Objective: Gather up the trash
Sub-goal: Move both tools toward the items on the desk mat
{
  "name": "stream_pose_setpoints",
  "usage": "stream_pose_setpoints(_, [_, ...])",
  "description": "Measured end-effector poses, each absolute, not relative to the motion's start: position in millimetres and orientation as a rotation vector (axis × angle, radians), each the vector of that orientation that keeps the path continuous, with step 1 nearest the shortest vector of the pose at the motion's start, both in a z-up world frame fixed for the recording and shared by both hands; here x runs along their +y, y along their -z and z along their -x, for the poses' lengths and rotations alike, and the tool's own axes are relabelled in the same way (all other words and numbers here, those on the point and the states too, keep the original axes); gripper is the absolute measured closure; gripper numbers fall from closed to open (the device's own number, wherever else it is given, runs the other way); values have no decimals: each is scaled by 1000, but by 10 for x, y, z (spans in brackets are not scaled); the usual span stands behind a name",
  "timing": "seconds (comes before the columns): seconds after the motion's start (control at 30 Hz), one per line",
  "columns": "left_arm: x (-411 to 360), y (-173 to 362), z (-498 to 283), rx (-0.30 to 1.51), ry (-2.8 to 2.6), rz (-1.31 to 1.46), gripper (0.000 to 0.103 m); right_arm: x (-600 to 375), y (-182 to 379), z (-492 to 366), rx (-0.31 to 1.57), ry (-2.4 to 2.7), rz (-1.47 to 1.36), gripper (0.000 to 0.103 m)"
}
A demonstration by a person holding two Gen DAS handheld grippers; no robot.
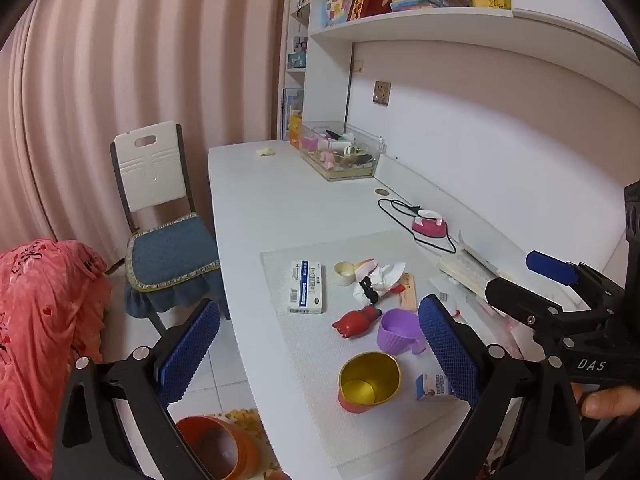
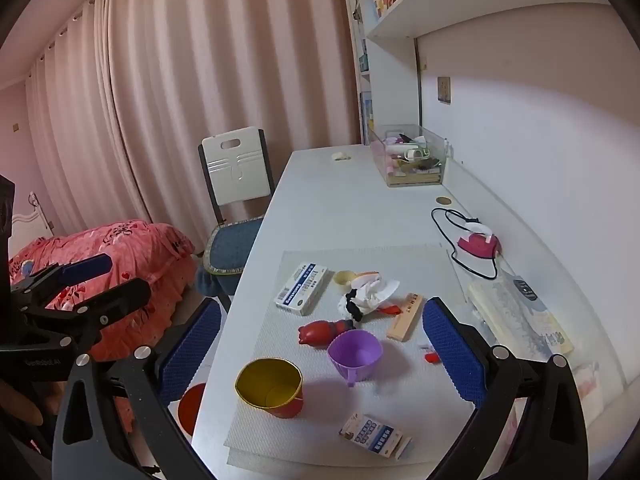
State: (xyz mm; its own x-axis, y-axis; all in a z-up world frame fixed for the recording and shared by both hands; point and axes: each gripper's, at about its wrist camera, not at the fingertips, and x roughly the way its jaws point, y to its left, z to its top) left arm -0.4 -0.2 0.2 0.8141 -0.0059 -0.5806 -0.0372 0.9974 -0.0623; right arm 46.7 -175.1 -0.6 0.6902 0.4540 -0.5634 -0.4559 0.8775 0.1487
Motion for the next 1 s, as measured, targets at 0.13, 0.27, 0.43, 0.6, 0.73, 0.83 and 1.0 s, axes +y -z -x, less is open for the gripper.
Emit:
stream_pose_setpoints(0.13, [1, -27, 36, 608, -5, 76, 5, -1754, 3, -454, 622, -508, 2, 5])
stream_pose_setpoints(0.27, [10, -10, 6, 628, -13, 68, 5, -1756, 18, -450, 626, -508, 1, 5])
stream_pose_setpoints(0.43, [21, -10, -14, 637, -22, 78, 5, -1707, 57, -374, 628, -509, 1, 5])
stream_pose_setpoints(0.6, [-40, 50, 2, 637, -16, 66, 5, -1777, 61, -445, 637, -509, -3, 5])
stream_pose_setpoints(0.73, [-54, 67, 14, 639, -14, 65, 5, -1788, 62, -442, 638, -501, -8, 5])
stream_pose_setpoints(0.83, [-68, 82, 15, 644, -14, 61, 5, -1793, 55, -441, 639, -499, -9, 5])
stream_pose_setpoints(1.0, [-89, 123, -26, 670, 5, 58, 5, -1820, 79, -451, 651, -485, -9, 5])
